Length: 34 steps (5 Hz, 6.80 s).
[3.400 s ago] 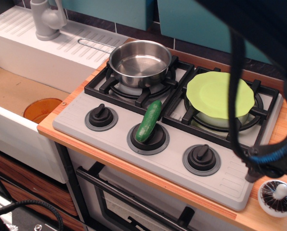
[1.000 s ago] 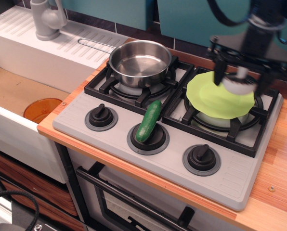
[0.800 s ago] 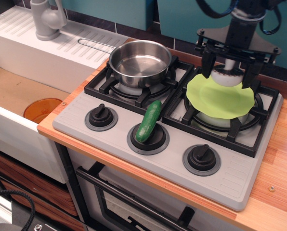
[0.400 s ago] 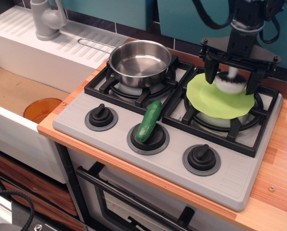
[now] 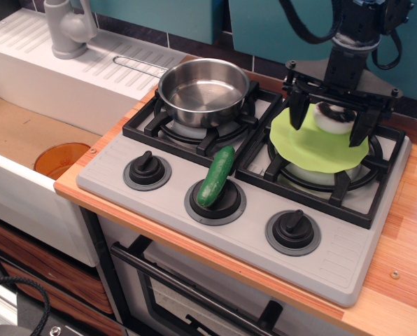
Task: Put mushroom on plate and pickle in pot or pan on stove
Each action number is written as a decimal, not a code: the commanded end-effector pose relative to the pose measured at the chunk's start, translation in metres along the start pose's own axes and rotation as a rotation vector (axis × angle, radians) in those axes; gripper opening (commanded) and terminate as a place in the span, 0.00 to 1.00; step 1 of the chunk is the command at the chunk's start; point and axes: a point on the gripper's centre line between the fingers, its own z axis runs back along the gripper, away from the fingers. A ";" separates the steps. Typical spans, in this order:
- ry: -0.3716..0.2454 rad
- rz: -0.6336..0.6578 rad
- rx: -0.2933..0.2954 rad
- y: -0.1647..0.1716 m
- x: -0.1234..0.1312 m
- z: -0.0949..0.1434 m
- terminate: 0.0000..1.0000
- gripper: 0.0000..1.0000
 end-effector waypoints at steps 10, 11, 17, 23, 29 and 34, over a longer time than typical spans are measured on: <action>-0.176 -0.007 0.142 0.078 -0.028 0.043 0.00 1.00; -0.195 0.001 0.133 0.078 -0.035 0.030 0.00 1.00; -0.217 0.033 0.092 0.083 -0.057 -0.006 0.00 0.00; -0.145 -0.106 0.083 0.134 0.033 0.042 0.00 0.00; -0.125 -0.101 0.083 0.114 0.032 0.056 0.00 1.00; -0.059 0.019 -0.050 0.060 0.009 0.077 1.00 1.00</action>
